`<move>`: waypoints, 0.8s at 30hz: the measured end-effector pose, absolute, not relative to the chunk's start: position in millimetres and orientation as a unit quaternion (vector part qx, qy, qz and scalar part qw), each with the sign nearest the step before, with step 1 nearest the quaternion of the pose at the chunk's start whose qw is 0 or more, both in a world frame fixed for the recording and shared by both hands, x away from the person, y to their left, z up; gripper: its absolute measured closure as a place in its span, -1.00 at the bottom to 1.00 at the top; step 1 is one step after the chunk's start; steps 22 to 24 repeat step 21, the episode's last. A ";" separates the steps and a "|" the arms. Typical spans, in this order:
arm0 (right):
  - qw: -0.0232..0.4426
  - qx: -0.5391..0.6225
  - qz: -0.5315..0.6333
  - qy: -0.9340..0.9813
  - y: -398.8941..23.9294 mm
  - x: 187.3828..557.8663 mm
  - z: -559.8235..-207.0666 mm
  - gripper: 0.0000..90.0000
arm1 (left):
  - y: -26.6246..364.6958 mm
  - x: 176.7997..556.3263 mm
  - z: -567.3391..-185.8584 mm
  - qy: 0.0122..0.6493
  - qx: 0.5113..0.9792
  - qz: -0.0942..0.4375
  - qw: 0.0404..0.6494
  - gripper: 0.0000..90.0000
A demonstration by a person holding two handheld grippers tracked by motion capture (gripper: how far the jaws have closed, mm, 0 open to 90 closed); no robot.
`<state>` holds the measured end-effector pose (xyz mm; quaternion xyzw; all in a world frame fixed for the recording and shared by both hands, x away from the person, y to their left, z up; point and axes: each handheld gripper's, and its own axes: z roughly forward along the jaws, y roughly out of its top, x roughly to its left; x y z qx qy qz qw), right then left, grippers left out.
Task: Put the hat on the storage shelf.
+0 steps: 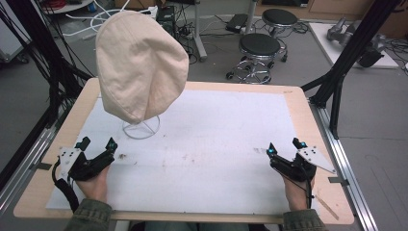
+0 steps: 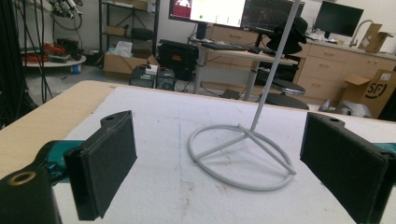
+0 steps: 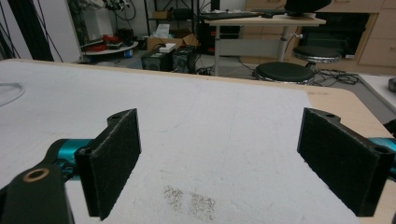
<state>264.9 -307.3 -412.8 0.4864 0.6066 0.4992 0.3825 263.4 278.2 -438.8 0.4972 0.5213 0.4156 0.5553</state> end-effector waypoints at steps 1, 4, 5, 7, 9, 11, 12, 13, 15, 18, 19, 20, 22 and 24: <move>0.381 0.487 0.500 0.607 -307.3 264.9 -412.9 -0.72 | 278.2 263.5 -438.9 0.521 0.498 0.415 0.555 -0.76; 0.379 0.488 0.498 0.609 -306.8 264.7 -413.1 -0.72 | 278.6 263.5 -439.0 0.522 0.498 0.414 0.555 -0.76; 0.378 0.489 0.498 0.609 -306.8 264.9 -413.2 -0.72 | 278.5 263.6 -439.0 0.522 0.498 0.414 0.555 -0.76; 0.377 0.489 0.499 0.609 -307.0 264.9 -413.4 -0.72 | 278.5 264.0 -439.2 0.523 0.496 0.414 0.556 -0.76; 0.375 0.491 0.499 0.607 -307.5 264.3 -413.2 -0.72 | 278.6 263.8 -439.2 0.523 0.497 0.413 0.555 -0.76; 0.374 0.494 0.501 0.605 -308.2 263.8 -413.3 -0.72 | 278.7 263.7 -439.1 0.523 0.498 0.413 0.555 -0.76; 0.375 0.493 0.504 0.602 -309.0 263.4 -414.2 -0.72 | 278.7 263.7 -439.1 0.522 0.498 0.413 0.555 -0.76; 0.372 0.495 0.506 0.600 -309.6 263.3 -414.9 -0.72 | 278.6 263.6 -439.1 0.523 0.498 0.413 0.555 -0.76; 0.365 0.501 0.506 0.599 -311.0 262.9 -416.1 -0.72 | 278.5 263.3 -439.1 0.522 0.499 0.413 0.555 -0.76; 0.366 0.501 0.508 0.597 -311.8 261.9 -416.1 -0.72 | 277.8 263.2 -439.2 0.523 0.500 0.409 0.557 -0.76; 0.367 0.500 0.508 0.598 -311.9 261.9 -416.0 -0.72 | 277.5 263.2 -439.2 0.522 0.500 0.409 0.557 -0.76; 0.364 0.502 0.508 0.597 -311.4 261.3 -416.0 -0.72 | 277.1 263.1 -439.3 0.522 0.501 0.408 0.557 -0.76; 0.364 0.501 0.509 0.598 -311.3 261.4 -416.2 -0.72 | 276.6 263.3 -439.4 0.521 0.502 0.407 0.557 -0.76; 0.364 0.501 0.509 0.598 -311.3 261.4 -416.2 -0.72 | 276.6 263.3 -439.4 0.521 0.502 0.407 0.557 -0.76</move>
